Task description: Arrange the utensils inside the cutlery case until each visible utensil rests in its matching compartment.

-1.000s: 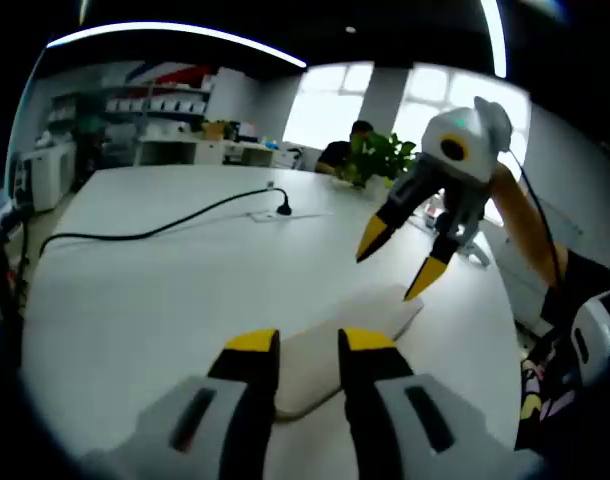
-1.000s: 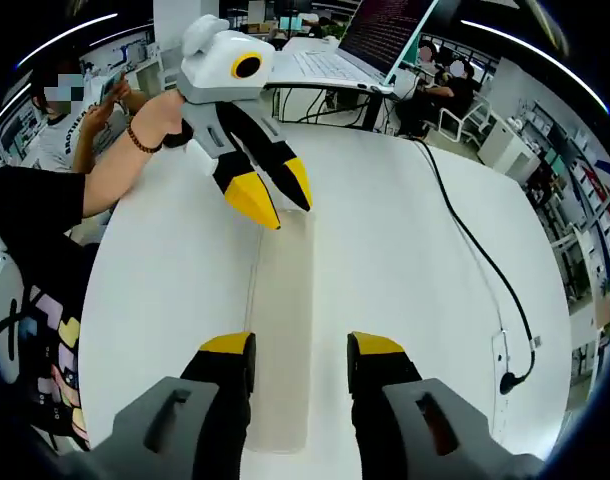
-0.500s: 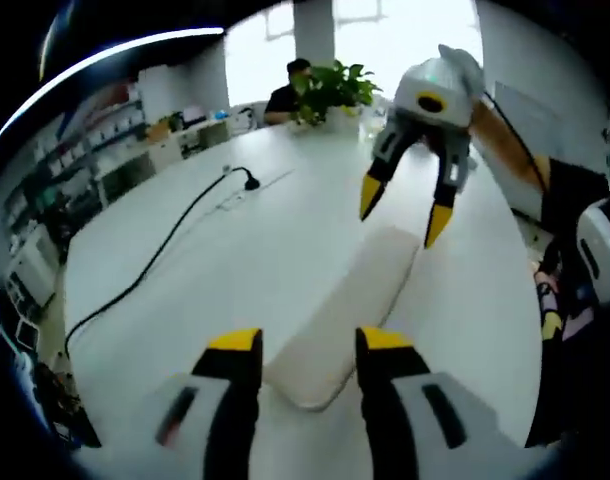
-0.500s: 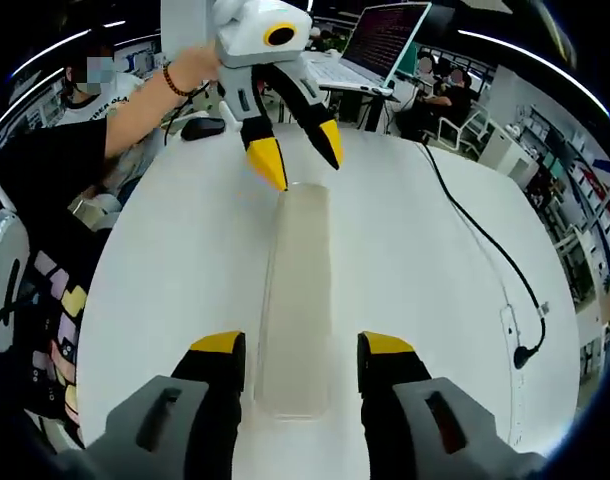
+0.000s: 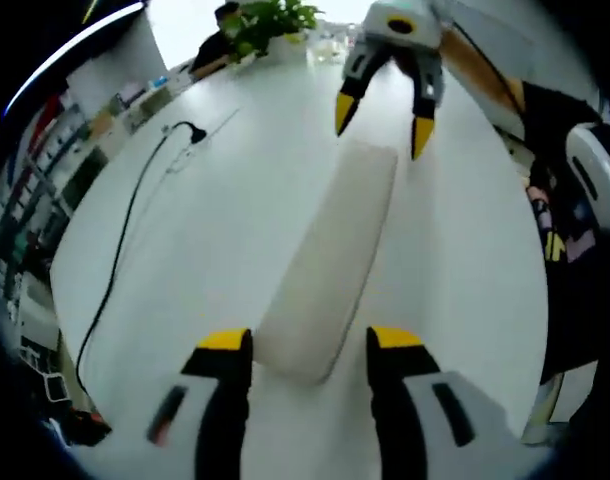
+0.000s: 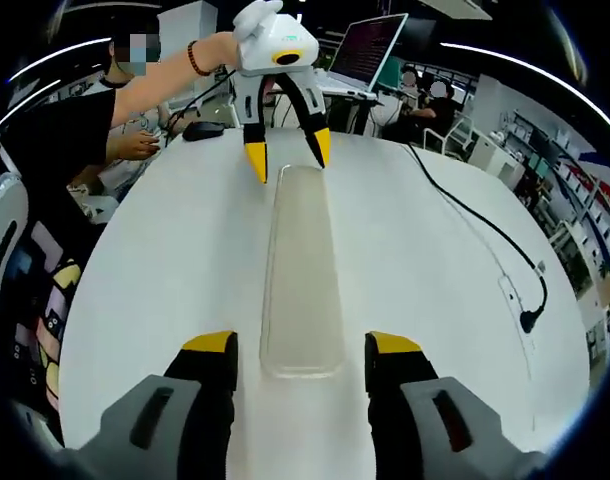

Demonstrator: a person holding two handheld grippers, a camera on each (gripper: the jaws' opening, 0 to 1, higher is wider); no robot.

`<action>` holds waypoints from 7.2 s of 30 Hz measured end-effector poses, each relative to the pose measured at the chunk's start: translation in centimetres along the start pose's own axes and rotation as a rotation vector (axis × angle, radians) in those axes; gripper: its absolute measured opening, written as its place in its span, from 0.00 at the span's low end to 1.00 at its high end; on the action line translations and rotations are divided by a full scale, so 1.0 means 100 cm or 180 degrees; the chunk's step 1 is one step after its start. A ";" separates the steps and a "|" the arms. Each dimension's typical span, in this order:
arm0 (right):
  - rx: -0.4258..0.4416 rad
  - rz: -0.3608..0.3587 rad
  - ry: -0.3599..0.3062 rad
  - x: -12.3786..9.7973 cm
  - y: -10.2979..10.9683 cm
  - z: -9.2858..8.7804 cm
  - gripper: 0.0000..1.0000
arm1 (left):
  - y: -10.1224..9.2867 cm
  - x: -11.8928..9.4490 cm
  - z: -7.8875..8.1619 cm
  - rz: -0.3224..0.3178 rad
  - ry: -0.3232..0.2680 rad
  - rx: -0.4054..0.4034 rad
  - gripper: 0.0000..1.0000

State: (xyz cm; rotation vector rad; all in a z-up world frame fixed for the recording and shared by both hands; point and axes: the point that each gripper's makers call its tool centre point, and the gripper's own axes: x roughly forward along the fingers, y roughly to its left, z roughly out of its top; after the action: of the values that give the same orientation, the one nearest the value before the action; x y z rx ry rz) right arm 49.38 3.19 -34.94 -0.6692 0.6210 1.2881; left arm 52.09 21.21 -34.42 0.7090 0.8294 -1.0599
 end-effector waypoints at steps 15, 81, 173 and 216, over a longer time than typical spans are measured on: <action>0.0156 0.0022 -0.0190 0.012 -0.003 -0.009 0.48 | 0.003 0.014 -0.006 -0.0098 0.0198 0.0080 0.52; 0.0201 0.0077 -0.0131 0.001 -0.008 -0.006 0.35 | 0.006 0.014 -0.028 -0.0268 0.0282 -0.0218 0.47; 0.0006 0.0385 0.1387 0.144 0.001 0.151 0.00 | 0.010 0.010 -0.039 -0.0356 -0.1193 -0.0582 0.33; -0.0078 0.0375 0.1290 0.124 -0.014 0.160 0.00 | 0.010 0.007 -0.040 -0.0207 -0.0990 -0.0676 0.32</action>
State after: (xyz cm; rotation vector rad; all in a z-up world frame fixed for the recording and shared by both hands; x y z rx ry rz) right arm 53.66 22.99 -33.41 -0.9362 0.9876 1.2785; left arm 52.23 24.53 -36.91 0.3287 0.6855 -1.0881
